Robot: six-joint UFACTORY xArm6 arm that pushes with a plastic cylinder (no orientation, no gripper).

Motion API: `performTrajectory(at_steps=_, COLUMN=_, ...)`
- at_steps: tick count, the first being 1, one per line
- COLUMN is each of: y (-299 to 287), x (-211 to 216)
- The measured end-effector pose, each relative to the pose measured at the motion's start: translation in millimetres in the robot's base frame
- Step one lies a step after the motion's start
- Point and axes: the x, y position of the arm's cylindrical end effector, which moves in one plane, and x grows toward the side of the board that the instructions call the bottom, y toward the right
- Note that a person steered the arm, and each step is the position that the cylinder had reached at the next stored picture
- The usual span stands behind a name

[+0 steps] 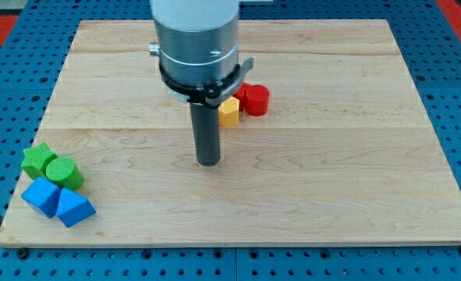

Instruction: Adjust the red and yellow blocks at the center of the board

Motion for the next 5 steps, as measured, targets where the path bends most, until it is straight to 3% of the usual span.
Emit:
performTrajectory(at_steps=2, y=-40, x=-36)
performTrajectory(at_steps=4, y=-7, x=-72)
performTrajectory(at_steps=5, y=-29, x=-39)
